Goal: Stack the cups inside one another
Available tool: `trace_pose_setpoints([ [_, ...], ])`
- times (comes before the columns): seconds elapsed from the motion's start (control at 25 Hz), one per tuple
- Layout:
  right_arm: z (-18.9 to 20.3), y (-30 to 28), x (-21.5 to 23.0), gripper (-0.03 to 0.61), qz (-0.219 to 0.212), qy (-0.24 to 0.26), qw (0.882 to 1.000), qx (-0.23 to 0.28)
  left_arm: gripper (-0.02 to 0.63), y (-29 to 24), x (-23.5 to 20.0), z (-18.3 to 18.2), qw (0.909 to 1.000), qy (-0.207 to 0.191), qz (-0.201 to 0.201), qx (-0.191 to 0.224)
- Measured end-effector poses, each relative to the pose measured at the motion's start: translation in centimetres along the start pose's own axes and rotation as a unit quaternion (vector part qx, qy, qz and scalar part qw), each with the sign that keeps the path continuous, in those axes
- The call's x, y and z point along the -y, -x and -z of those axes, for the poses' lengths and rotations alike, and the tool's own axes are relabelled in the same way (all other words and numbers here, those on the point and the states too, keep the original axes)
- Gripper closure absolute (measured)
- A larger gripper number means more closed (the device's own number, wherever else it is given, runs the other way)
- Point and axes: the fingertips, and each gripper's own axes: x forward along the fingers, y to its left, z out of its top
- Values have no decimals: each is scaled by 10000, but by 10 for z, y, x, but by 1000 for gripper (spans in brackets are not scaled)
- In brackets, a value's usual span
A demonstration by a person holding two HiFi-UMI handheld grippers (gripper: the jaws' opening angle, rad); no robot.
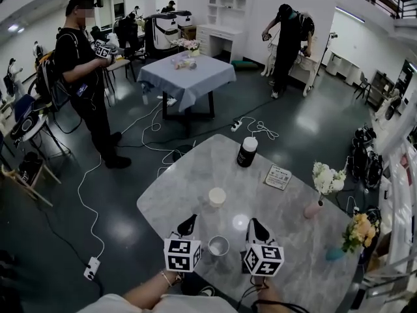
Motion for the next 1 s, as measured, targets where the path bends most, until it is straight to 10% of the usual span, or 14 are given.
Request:
trace_pose_setpoints([
  [1.0,66,-100,-29,468,-1739,1005,9749,-962,611,-15,-45,69,9916,449,-1014,-664],
])
